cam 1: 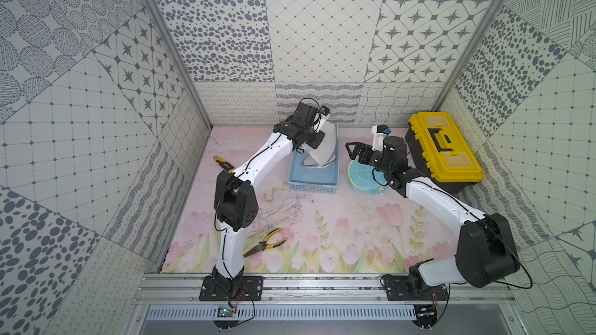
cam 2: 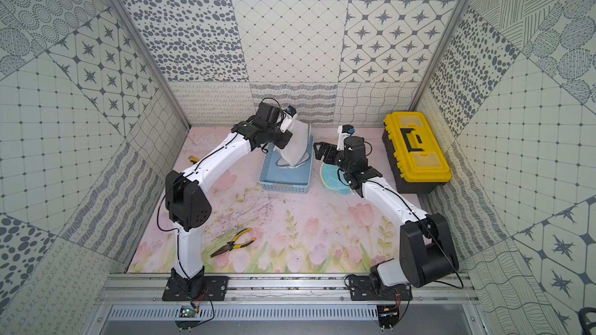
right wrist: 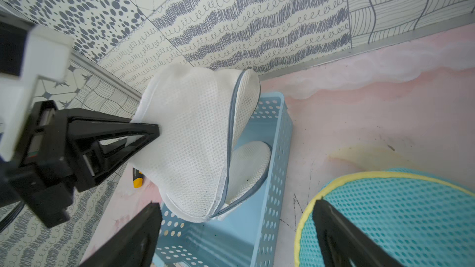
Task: Turn the laundry bag inside out
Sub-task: Pick up the laundry bag and place it in the bin, then turn over the laundry bag.
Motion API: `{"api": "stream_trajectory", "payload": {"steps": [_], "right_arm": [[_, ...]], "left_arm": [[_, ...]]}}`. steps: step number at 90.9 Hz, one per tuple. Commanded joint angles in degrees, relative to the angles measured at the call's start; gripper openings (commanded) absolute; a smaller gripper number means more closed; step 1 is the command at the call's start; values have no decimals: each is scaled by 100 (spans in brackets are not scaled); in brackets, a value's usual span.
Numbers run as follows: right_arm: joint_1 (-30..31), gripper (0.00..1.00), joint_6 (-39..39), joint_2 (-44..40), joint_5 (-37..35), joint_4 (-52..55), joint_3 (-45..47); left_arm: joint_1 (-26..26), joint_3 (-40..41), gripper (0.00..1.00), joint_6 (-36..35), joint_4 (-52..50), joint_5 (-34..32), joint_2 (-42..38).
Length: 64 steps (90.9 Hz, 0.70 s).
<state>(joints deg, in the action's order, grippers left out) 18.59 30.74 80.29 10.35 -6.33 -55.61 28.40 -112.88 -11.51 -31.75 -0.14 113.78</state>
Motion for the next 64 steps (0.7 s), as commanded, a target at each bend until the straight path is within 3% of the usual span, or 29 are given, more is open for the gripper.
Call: {"api": "stream_trajectory", "payload": {"steps": [1,20,32,42,45,53,64], "right_arm": [[-25,97,167,-537,76,-562,228],[-31,95,24,-1817,520,-572,622],[-15,65,2,-2294,1203,-313,647],[8,38,15,-2597,1305,-20,733],[17,34,-12,-2627,1352,103,728],[124,38,-223,-2538,1550,505,579],[218,61,-319,-2486,1977,363,640]], "left_arm": [[11,1045,0,1155,1200,1113,-1338],[-195,2741,0,2363,2349,2504,-3028],[-361,3466,0,3135,3168,3576,-3649],[-499,3951,0,3726,3722,4167,-4027],[-554,4125,0,3994,4033,4397,-4132],[-640,4439,0,4620,4719,4969,-4289],[-666,4636,0,5186,5372,5537,-4333]]}}
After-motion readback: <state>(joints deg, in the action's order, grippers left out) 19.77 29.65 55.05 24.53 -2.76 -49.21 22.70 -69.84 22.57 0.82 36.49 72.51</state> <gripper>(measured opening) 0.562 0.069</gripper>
